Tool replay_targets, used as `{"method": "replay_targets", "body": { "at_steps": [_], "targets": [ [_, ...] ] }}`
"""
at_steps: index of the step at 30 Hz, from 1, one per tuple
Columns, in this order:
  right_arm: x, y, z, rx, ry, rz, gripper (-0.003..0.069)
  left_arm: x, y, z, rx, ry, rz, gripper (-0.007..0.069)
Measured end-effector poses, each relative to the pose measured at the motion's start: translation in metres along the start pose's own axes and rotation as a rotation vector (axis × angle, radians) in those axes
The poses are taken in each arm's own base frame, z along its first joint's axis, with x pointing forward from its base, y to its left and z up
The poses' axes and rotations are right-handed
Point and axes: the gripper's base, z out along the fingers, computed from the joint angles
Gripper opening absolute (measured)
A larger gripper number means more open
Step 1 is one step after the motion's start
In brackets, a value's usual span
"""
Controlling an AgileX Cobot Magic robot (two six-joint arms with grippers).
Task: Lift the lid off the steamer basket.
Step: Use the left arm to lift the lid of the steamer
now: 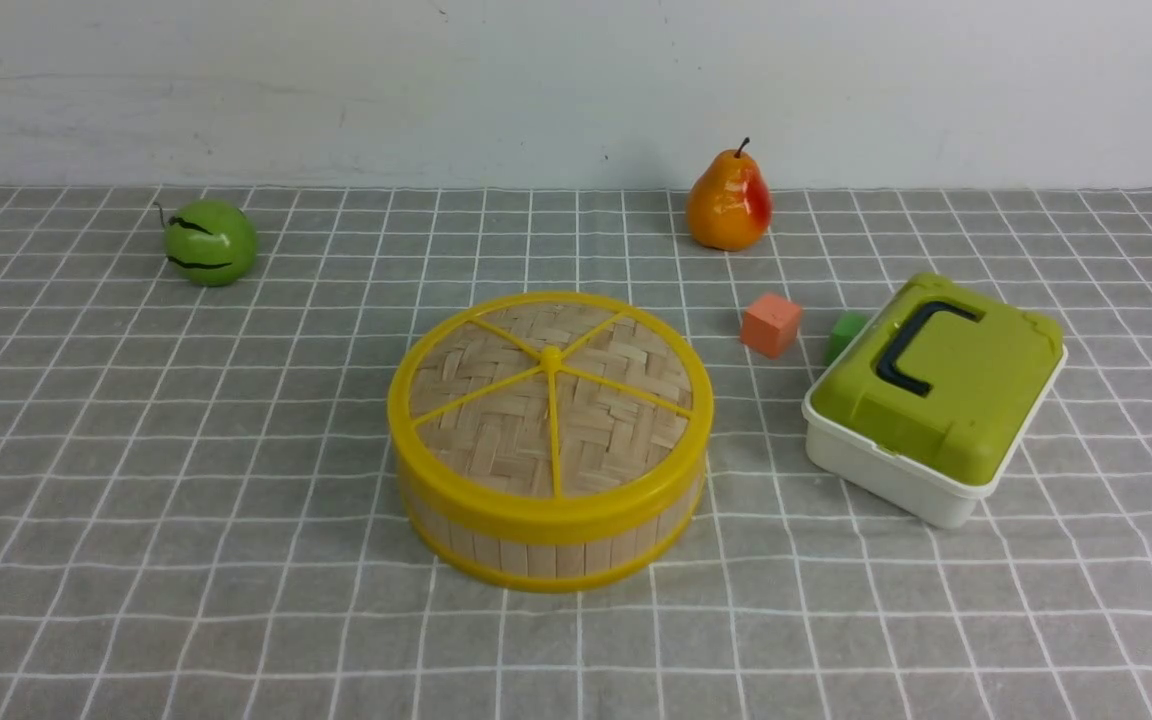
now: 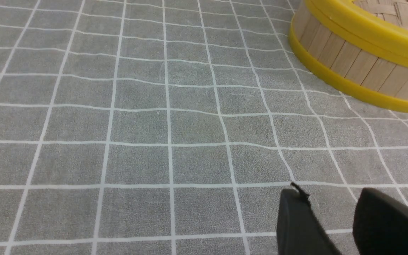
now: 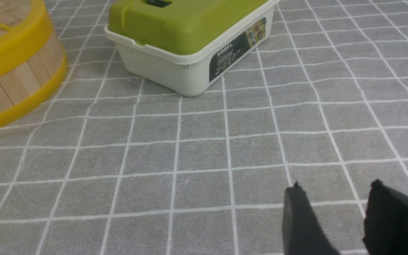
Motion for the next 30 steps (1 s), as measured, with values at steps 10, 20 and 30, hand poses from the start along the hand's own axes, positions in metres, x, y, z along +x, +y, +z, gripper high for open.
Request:
{"method": "replay_targets", "body": {
  "at_steps": [10, 20, 30],
  "targets": [
    [0.0, 0.0, 0.0, 0.0, 0.0, 0.0, 0.0241, -0.001, 0.0, 0.0, 0.001, -0.006, 0.0, 0.0238],
    [0.0, 0.0, 0.0, 0.0, 0.0, 0.0, 0.0241, -0.037, -0.008, -0.008, 0.086, -0.422, 0.001, 0.0238],
    [0.0, 0.0, 0.0, 0.0, 0.0, 0.0, 0.0241, -0.072, -0.014, -0.037, 0.214, -0.92, -0.079, 0.0238]
  ]
}}
